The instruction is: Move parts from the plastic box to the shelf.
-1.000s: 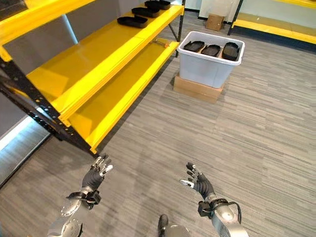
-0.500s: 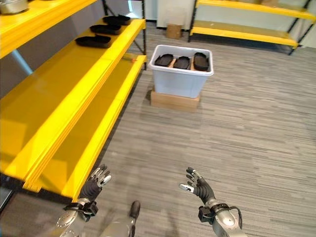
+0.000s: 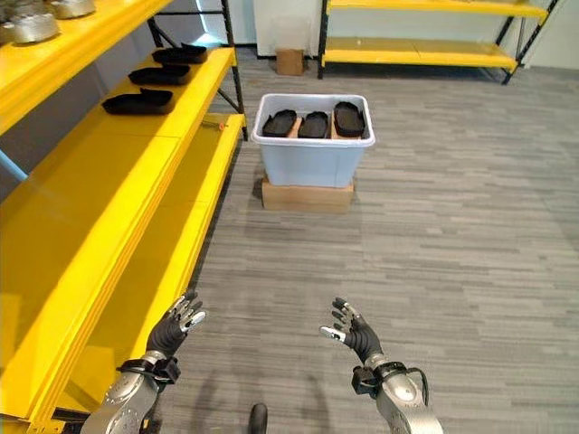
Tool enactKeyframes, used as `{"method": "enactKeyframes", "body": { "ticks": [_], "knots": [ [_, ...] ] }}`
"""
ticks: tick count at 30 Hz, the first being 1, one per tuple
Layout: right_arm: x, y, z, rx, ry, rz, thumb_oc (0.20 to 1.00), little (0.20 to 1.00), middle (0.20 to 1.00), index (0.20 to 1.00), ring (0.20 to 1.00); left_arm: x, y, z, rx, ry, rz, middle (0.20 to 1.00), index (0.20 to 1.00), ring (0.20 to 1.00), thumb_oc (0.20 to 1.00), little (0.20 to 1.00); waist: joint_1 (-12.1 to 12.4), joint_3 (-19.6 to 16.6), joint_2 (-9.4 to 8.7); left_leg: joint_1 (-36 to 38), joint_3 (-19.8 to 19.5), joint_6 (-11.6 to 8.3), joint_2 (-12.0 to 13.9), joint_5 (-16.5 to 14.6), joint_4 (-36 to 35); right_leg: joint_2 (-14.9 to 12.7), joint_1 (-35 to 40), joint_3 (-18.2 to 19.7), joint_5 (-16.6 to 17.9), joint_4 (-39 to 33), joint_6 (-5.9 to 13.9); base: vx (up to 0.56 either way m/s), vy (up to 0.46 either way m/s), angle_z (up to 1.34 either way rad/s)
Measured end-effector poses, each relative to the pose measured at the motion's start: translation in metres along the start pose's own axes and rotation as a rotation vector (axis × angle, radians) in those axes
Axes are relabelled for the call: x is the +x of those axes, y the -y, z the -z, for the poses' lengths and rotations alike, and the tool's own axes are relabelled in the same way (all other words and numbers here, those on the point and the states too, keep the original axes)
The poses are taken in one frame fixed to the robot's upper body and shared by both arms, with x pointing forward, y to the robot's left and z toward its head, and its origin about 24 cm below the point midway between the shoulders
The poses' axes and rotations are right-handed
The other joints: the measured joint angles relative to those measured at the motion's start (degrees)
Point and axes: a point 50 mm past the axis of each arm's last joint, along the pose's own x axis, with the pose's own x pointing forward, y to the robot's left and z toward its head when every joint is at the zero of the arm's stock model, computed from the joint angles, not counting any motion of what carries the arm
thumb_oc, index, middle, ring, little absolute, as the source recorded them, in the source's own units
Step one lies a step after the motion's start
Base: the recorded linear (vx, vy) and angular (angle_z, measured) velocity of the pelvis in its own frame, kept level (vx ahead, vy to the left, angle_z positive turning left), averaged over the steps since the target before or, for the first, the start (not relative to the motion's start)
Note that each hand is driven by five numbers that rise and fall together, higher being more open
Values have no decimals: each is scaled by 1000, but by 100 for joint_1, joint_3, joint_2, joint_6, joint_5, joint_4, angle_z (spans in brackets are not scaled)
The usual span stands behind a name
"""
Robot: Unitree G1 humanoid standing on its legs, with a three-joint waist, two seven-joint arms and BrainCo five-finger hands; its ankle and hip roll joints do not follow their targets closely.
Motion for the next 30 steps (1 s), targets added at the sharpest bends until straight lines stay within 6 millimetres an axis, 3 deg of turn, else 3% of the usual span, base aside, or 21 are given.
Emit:
{"method": "enactKeyframes", "body": {
  "ticks": [2,3,4,5,7,10,11,12,13,15,17,19,20,21,23,25,26,27,28,29,30],
  "knots": [
    [-1,-2,2,11,-3,-1,1000,1000,1000,1000,1000,-5,-8,1,20,-16,-20,1000,1000,1000,1000,1000,-35,10,-105,41,42,66,16,-155,4,-78,-363,-46,-39,-50,-85,243,16,-28],
    [2,-4,-3,19,20,0,1000,1000,1000,1000,1000,-7,-10,3,13,-18,-32,1000,1000,1000,1000,1000,83,35,-92,40,226,199,76,-231,-15,-393,-612,-626,-43,-354,-184,198,-107,-80],
    [2,-3,-8,22,44,1,1000,1000,1000,1000,1000,-7,-6,7,9,-37,-16,1000,1000,1000,1000,1000,87,119,37,64,422,117,209,-295,37,-808,-686,-1517,102,-1415,-297,222,-125,-75],
    [2,-5,-9,22,50,-8,1000,1000,1000,1000,1000,-7,-5,7,3,-36,-19,1000,1000,1000,1000,1000,56,169,132,71,458,-1,258,-371,75,-906,-727,-1519,370,-2142,-269,231,-120,-40],
    [0,-6,-6,25,37,-7,1000,1000,1000,1000,1000,-7,-7,6,0,-32,-27,1000,1000,1000,1000,1000,-72,178,145,205,455,-157,312,-507,107,-1078,-755,-1355,991,-3310,-50,240,-123,-6],
    [-2,-6,-2,29,21,-4,1000,1000,1000,1000,1000,-9,-10,8,-6,-35,-41,1000,1000,1000,1000,1000,-136,119,30,530,406,-482,416,-775,-5,-1091,-563,-1034,1569,-4143,78,272,-166,19],
    [-8,2,2,23,-3,23,1000,1000,1000,1000,1000,-9,-2,17,-51,-52,-43,1000,1000,1000,1000,1000,-212,64,164,811,288,-575,674,-863,-201,-867,-312,-1178,2102,-4165,16,246,-160,50],
    [-10,7,2,6,-9,32,1000,1000,1000,1000,1000,-8,6,21,-84,-50,-30,1000,1000,1000,1000,1000,-196,11,318,930,276,-573,849,-808,-239,-687,-205,-1265,2121,-4161,-95,287,-208,51],
    [-11,14,-3,-22,-6,39,1000,1000,1000,1000,1000,-7,15,24,-120,-45,-16,1000,1000,1000,1000,1000,-215,-35,439,980,349,-592,994,-643,-184,-524,-5,-1382,2013,-4217,-269,181,-177,30],
    [-9,15,-8,-32,10,39,1000,1000,1000,1000,1000,-8,18,24,-131,-42,-7,1000,1000,1000,1000,1000,-186,-103,354,965,294,-685,1111,-318,24,-381,224,-1466,1906,-4378,-427,178,-189,11],
    [-7,17,-15,-39,40,40,1000,1000,1000,1000,1000,-4,19,20,-125,-27,-2,1000,1000,1000,1000,1000,-217,-121,360,915,294,-977,1356,-118,169,-139,300,-1558,1671,-4289,-715,263,-288,7],
    [-6,17,-17,-40,45,39,1000,1000,1000,1000,1000,-2,19,18,-117,-24,4,1000,1000,1000,1000,1000,-260,-103,326,833,244,-1082,1436,-47,300,-53,302,-1604,1556,-4202,-772,179,-185,23],
    [-7,18,-13,-38,28,47,1000,1000,1000,1000,1000,0,16,13,-89,-18,13,1000,1000,1000,1000,1000,-340,-137,143,679,29,-1315,1521,110,535,-30,304,-1733,1355,-4018,-930,232,-221,25],
    [-8,20,-12,-37,27,54,1000,1000,1000,1000,1000,-1,15,13,-86,-18,10,1000,1000,1000,1000,1000,-356,-152,128,703,43,-1334,1582,157,518,21,308,-1753,1262,-3925,-1043,213,-224,28],
    [-8,24,-15,-43,34,69,1000,1000,1000,1000,1000,0,14,12,-83,-15,10,1000,1000,1000,1000,1000,-359,-156,102,636,-51,-1537,1711,305,878,196,374,-1774,1081,-3806,-1077,188,-244,-6],
    [-8,22,-14,-39,34,63,1000,1000,1000,1000,1000,-3,7,11,-83,-14,-11,1000,1000,1000,1000,1000,-276,-234,-20,172,-267,-1662,1759,398,1989,386,493,-1690,912,-3816,-1244,151,-290,-26],
    [-11,23,-11,-35,28,71,1000,1000,1000,1000,1000,-6,4,12,-83,-19,-25,1000,1000,1000,1000,1000,-175,-227,-174,-373,-565,-1709,1631,893,3074,415,626,-1644,794,-3846,-1498,150,-215,-22],
    [-14,23,-9,-36,22,74,1000,1000,1000,1000,1000,-4,4,8,-86,-1,-23,1000,1000,1000,1000,1000,-52,-101,-496,-1225,-821,-1781,1137,1381,4614,258,771,-1677,746,-3900,-1569,192,-115,-9],
    [-13,24,-12,-42,29,73,1000,1000,1000,1000,1000,-3,5,8,-89,0,-20,1000,1000,1000,1000,1000,0,-27,-591,-1860,-795,-1449,850,889,5719,217,885,-1673,730,-3967,-1585,213,-61,-3],
    [-10,21,-14,-30,44,70,1000,1000,1000,1000,1000,-7,2,11,-80,-16,-30,1000,1000,1000,1000,1000,54,30,-665,-2295,-514,-1228,715,214,5761,202,1046,-1602,669,-4042,-1579,246,1,25],
    [-10,22,-18,-34,64,81,1000,1000,1000,1000,1000,-5,2,10,-82,-12,-29,1000,1000,1000,1000,1000,105,128,-647,-2856,-23,-908,718,-196,5017,222,1131,-1677,509,-4042,-1517,253,72,21]
  ]
}}
